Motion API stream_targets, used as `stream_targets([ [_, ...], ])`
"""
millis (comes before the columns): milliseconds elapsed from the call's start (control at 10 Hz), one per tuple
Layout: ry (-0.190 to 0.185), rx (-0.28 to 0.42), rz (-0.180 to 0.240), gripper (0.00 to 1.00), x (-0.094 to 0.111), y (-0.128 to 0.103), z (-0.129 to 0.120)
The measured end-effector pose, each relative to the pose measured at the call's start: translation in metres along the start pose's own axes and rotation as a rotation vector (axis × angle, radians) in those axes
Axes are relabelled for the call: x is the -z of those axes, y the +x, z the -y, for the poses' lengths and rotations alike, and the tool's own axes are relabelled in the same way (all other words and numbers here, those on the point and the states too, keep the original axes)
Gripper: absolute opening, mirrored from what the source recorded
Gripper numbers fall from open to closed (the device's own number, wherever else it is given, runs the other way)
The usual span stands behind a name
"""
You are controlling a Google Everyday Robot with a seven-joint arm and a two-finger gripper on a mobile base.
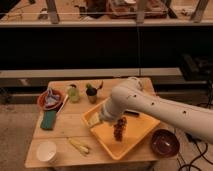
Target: Place banana in plastic cup
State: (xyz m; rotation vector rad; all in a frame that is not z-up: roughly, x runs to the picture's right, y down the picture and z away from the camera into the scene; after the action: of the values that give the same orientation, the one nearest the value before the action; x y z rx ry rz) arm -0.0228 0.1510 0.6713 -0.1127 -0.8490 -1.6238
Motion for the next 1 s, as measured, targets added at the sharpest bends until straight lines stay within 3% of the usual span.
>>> stream_targets([
  [300, -0.136, 0.126, 0.016, 0.64, -0.003, 0.023, 0.036],
  [500, -0.208, 0.206, 0.039, 0.64, -0.013, 0.037, 0.061],
  [700, -0.203, 0.231, 0.050, 0.64, -0.029, 0.030, 0.065],
  [1000, -0.191, 0.247, -0.007, 0.64, -0.043, 0.014, 0.068],
])
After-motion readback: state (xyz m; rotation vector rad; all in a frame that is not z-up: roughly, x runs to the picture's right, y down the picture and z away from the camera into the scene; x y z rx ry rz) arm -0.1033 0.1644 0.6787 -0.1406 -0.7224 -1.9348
